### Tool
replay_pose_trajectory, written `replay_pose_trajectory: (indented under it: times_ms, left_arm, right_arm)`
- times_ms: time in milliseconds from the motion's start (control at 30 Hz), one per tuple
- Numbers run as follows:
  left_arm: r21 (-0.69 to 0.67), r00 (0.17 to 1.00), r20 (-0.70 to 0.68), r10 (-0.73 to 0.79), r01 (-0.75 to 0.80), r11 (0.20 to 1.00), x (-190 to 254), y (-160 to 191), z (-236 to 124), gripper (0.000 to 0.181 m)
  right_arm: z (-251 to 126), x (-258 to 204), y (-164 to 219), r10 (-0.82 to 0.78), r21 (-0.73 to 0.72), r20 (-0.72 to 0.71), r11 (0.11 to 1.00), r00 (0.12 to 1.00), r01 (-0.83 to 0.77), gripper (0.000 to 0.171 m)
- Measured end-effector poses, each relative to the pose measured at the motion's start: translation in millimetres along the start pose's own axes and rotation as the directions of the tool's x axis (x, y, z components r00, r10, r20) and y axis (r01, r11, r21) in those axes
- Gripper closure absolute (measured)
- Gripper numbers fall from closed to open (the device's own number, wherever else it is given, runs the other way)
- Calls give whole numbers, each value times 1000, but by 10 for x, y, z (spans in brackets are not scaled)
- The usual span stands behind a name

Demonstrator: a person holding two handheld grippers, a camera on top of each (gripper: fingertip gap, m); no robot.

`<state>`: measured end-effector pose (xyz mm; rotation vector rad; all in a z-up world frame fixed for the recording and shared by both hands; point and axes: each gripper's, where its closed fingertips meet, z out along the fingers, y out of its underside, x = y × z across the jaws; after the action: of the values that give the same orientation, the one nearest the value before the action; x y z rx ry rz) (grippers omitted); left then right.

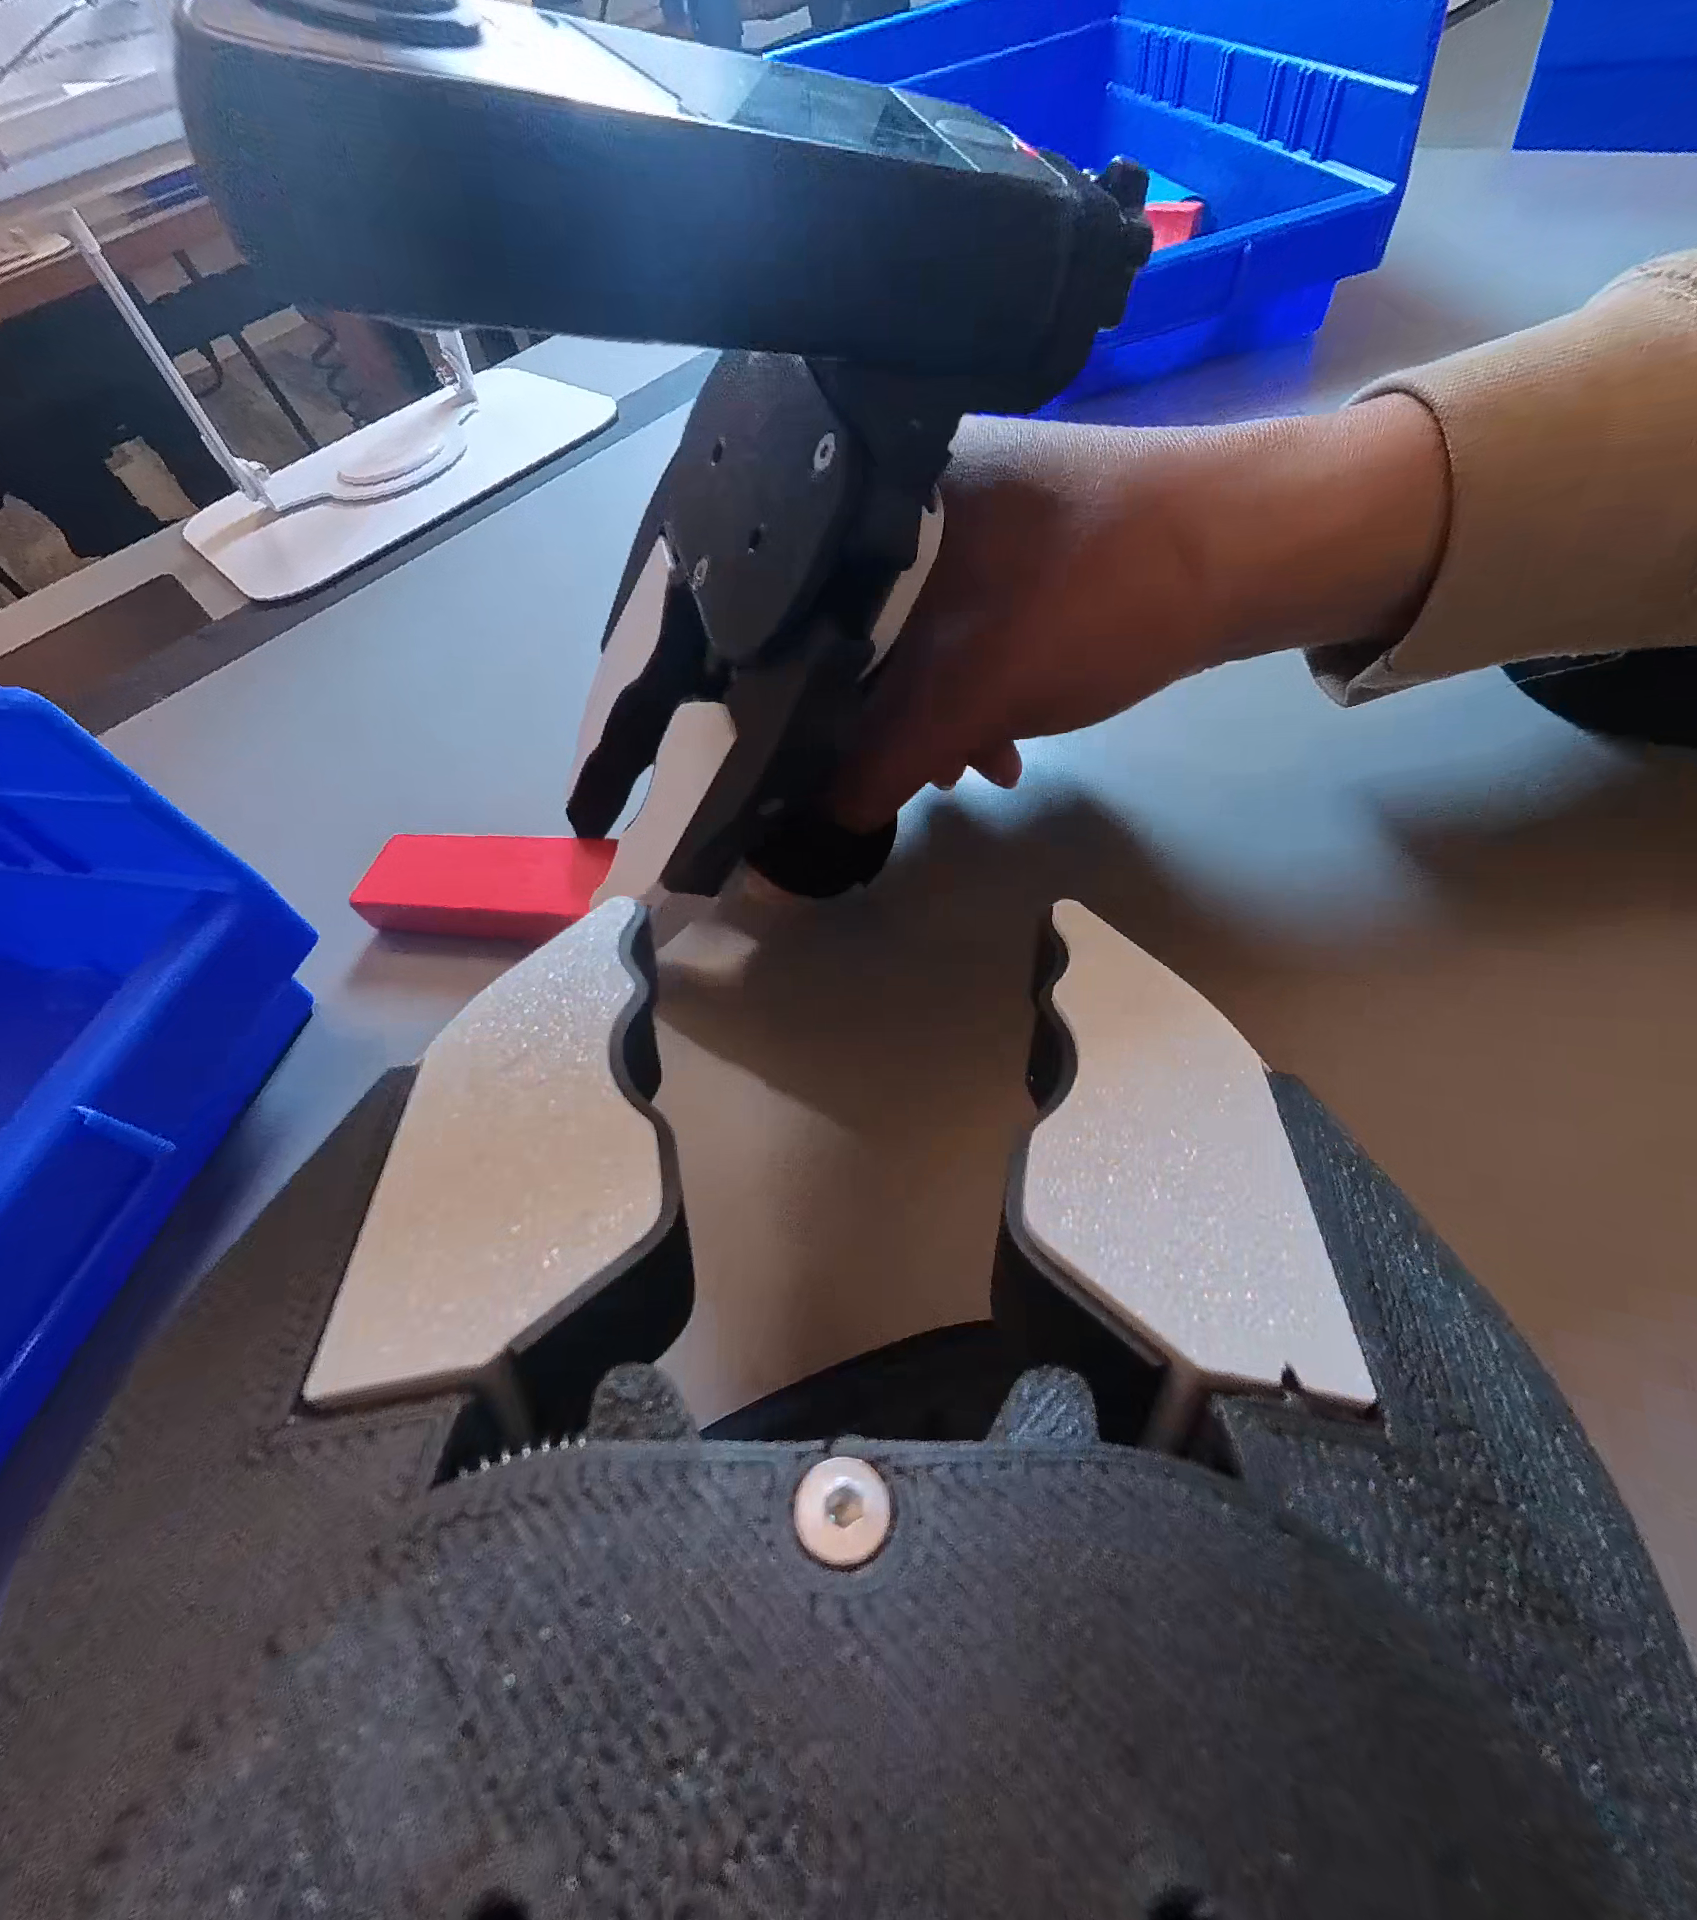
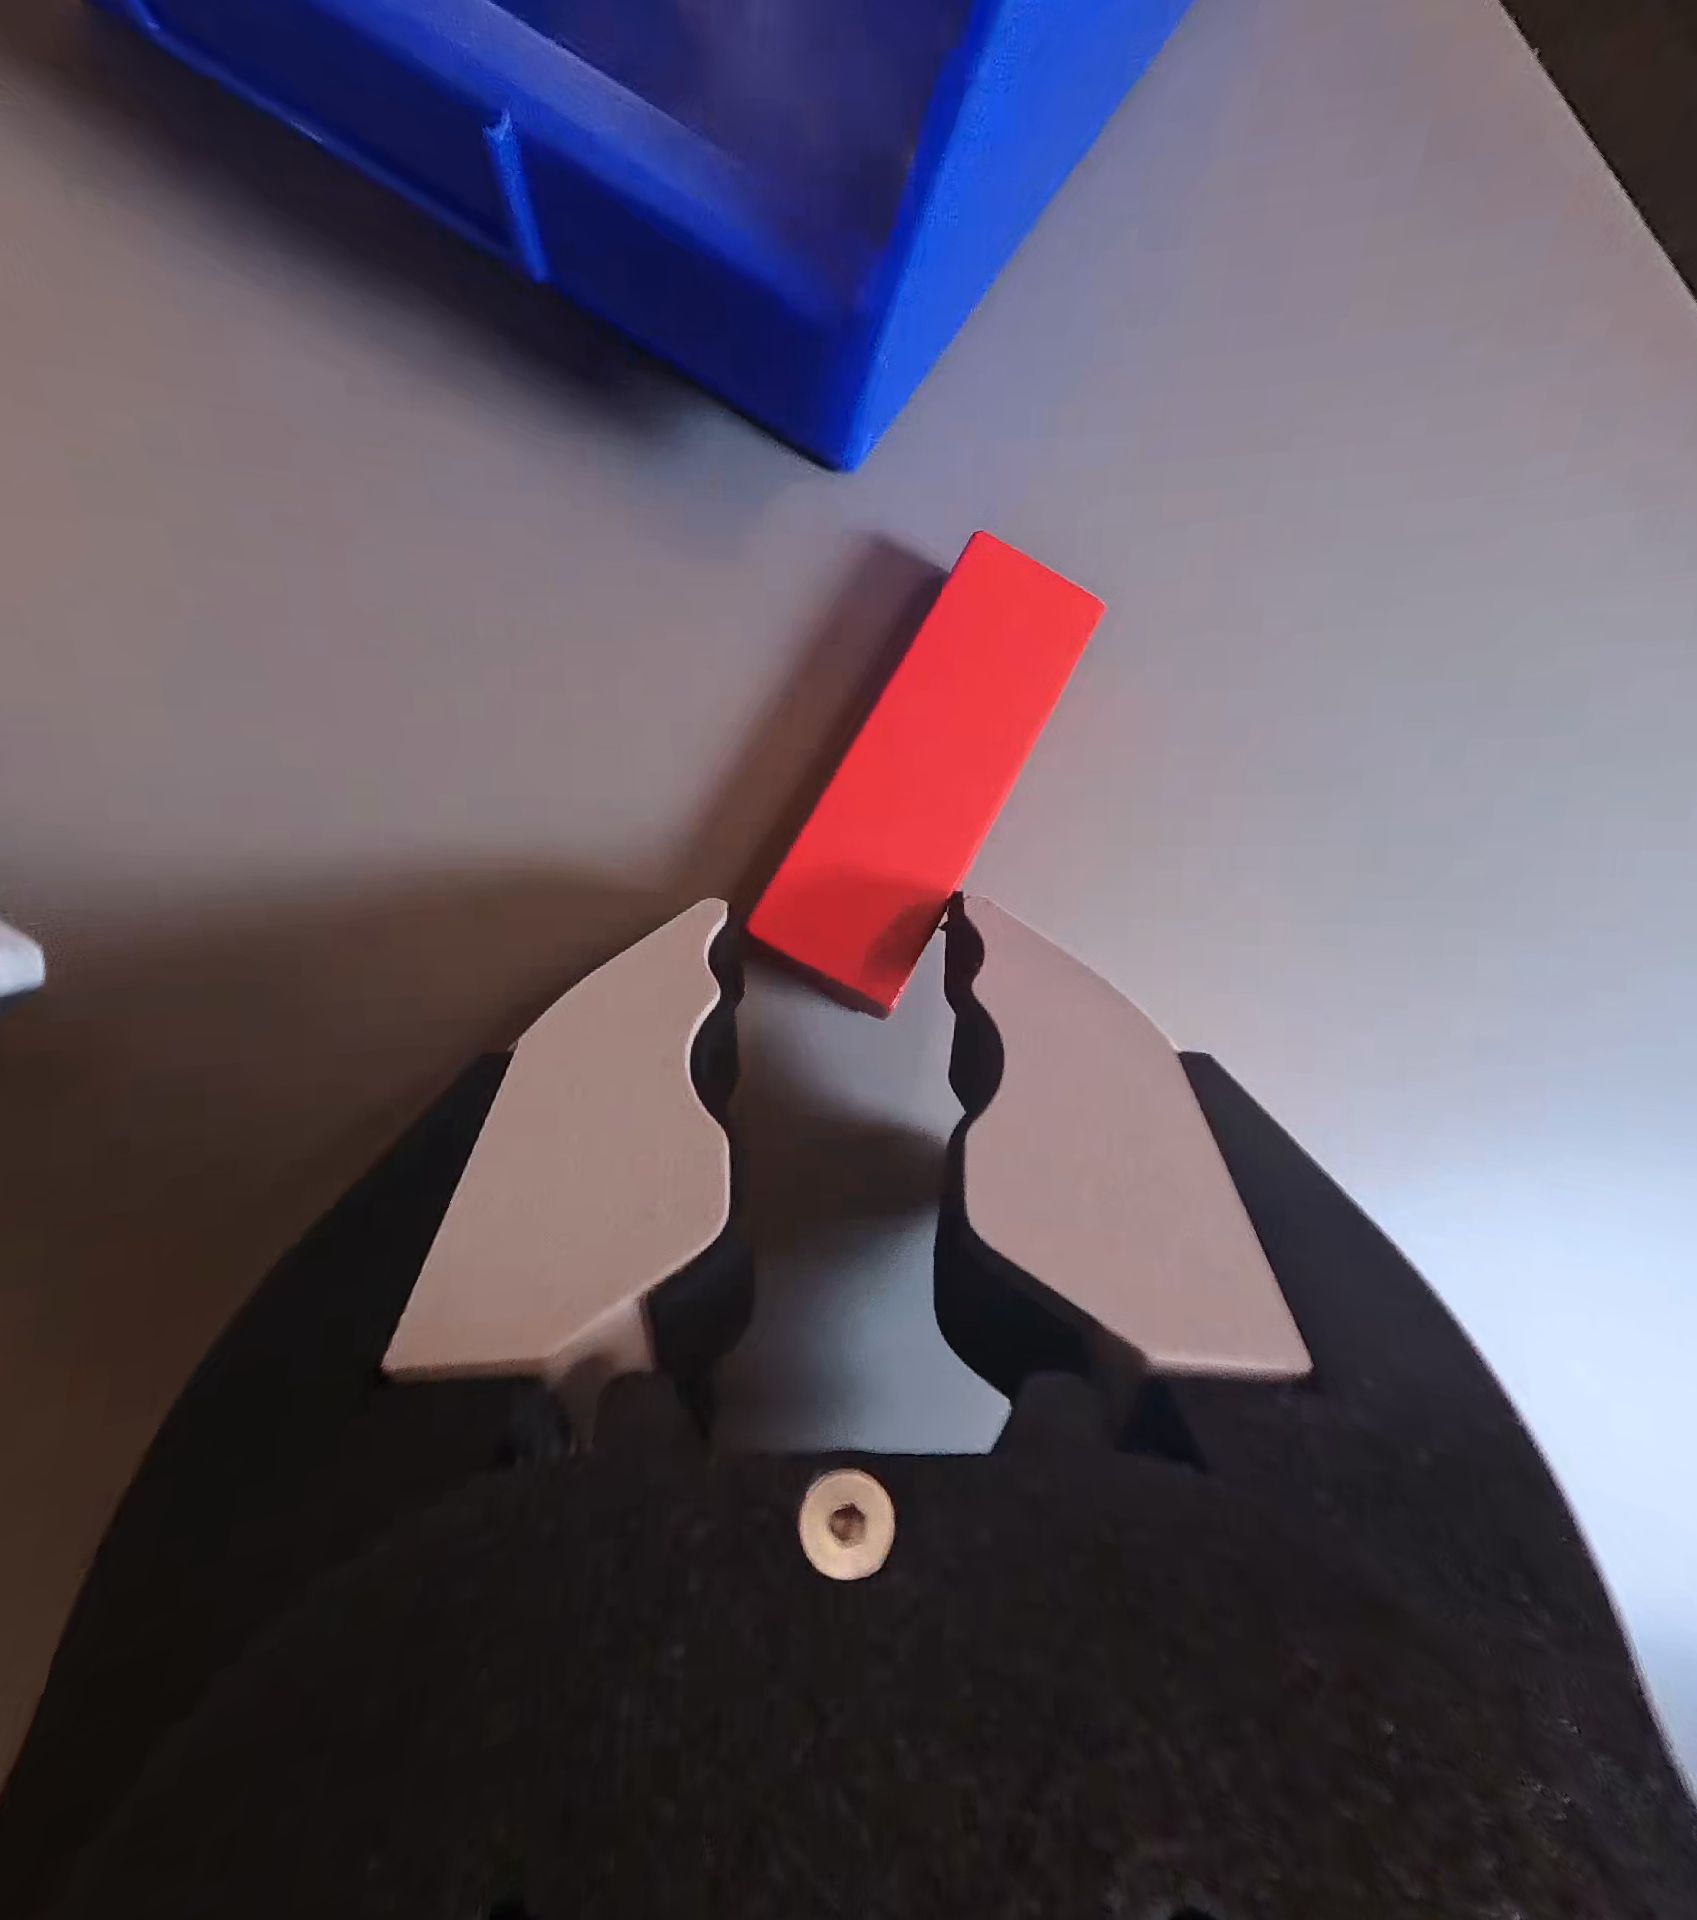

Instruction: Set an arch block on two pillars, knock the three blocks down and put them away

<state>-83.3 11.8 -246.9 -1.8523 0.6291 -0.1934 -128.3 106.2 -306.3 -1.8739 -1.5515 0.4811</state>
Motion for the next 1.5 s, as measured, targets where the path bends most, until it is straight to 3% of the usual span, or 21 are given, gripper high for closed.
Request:
replay_pose_trajectory:
  times_ms: [133, 300, 433, 533, 667, 867, 1167, 1400, 1500]
  left_arm:
    - [6, 1000, -2, -2, 2, 1000, 2, -7, -6, 111]
    - [5, 1000, -11, -2, 2, 1000, 13, -8, 2, 111]
    - [3, 1000, -8, 2, -2, 1000, 15, -5, 7, 111]
    - [0, 1000, -5, 4, -4, 1000, 13, -2, 13, 111]
    - [-3, 1000, -6, 6, -6, 1000, 17, 2, 17, 111]
    - [3, 1000, -12, 0, 0, 1000, 17, -6, 10, 111]
    - [6, 1000, -11, 2, -2, 1000, 18, -10, 5, 111]
    - [3, 1000, -12, 2, -2, 1000, 18, -3, 9, 111]
    - [3, 1000, -12, -2, 2, 1000, 15, -2, 8, 111]
  right_arm:
    - [-372, 232, 91, 49, 70, -28, 996, 998, -47, 136]
    - [-1360, 966, 70, 165, 303, -230, 949, 959, -91, 139]
    - [-2133, 1524, 241, 293, 453, -416, 887, 861, -83, 139]
    - [-2480, 1894, 557, 362, 449, -559, 888, 746, -94, 139]
    - [-2521, 2211, 1016, 419, 392, -636, 899, 648, -197, 139]
    - [-2200, 2353, 1569, 402, 196, -679, 906, 614, -376, 136]
    - [-2347, 2373, 1376, 413, 302, -679, 911, 606, -282, 103]
    - [-2528, 2319, 1266, 432, 378, -669, 898, 605, -224, 100]
    - [-2741, 2328, 1312, 433, 392, -709, 898, 556, -199, 99]
